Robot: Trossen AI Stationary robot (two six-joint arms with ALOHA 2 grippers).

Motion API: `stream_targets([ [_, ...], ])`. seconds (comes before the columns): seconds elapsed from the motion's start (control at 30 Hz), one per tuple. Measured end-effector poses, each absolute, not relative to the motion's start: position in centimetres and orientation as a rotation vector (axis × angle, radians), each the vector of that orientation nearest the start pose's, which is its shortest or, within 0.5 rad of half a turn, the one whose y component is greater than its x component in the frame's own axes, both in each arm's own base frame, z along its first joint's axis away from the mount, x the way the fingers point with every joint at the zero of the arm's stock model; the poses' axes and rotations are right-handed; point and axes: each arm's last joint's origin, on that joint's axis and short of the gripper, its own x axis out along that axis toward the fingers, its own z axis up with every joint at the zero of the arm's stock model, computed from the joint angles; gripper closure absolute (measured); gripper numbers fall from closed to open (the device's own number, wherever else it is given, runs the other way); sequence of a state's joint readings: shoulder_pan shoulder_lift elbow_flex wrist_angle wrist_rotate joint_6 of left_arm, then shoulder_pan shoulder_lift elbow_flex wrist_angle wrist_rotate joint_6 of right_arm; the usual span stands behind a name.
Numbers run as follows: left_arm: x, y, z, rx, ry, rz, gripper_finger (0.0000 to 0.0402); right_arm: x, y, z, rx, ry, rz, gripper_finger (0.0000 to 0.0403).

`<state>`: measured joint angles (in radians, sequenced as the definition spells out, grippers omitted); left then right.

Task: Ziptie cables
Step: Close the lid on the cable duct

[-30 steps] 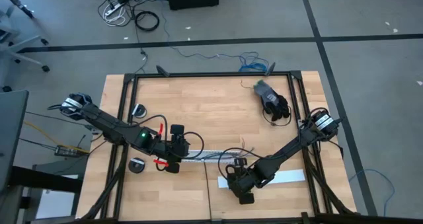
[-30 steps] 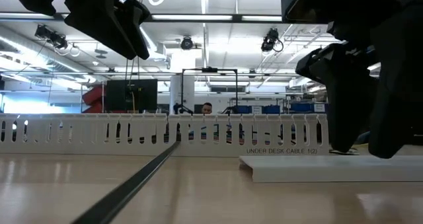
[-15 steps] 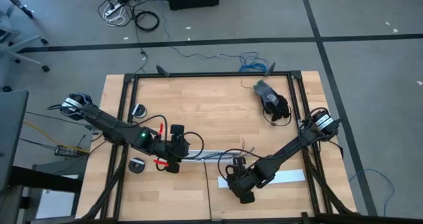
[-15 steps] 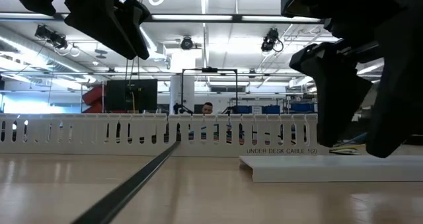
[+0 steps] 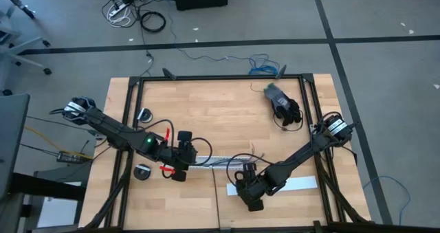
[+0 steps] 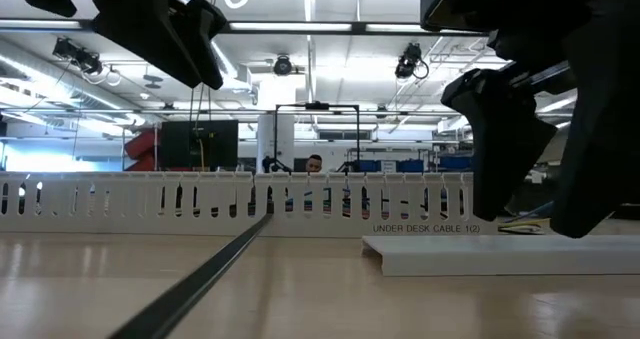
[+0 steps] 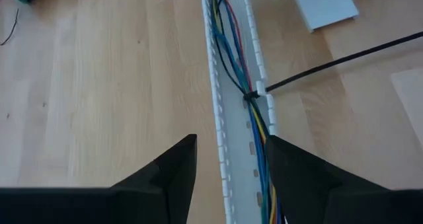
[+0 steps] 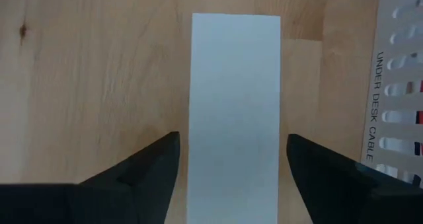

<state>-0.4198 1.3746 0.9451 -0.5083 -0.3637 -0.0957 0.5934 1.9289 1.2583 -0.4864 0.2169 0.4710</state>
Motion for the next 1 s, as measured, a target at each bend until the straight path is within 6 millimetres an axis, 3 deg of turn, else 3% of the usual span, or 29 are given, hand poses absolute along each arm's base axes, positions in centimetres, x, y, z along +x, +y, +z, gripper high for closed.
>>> stream_targets([
  [0.27, 24.8, -10.0, 21.3, 0.264, 0.851, -0.032, 0.0227, 31.3, 20.5, 14.8, -0.029, 1.123, 0.059, 0.0131],
  [0.63, 24.6, -10.1, 17.8, 0.115, 0.792, -0.139, 0.0227, 31.3, 20.4, 14.8, -0.031, 1.124, 0.05, 0.0132],
  [1.0, 24.9, -10.2, 14.8, 0.114, 0.867, -0.146, 0.0227, 31.6, 20.1, 14.8, -0.008, 1.114, 0.016, 0.0131],
])
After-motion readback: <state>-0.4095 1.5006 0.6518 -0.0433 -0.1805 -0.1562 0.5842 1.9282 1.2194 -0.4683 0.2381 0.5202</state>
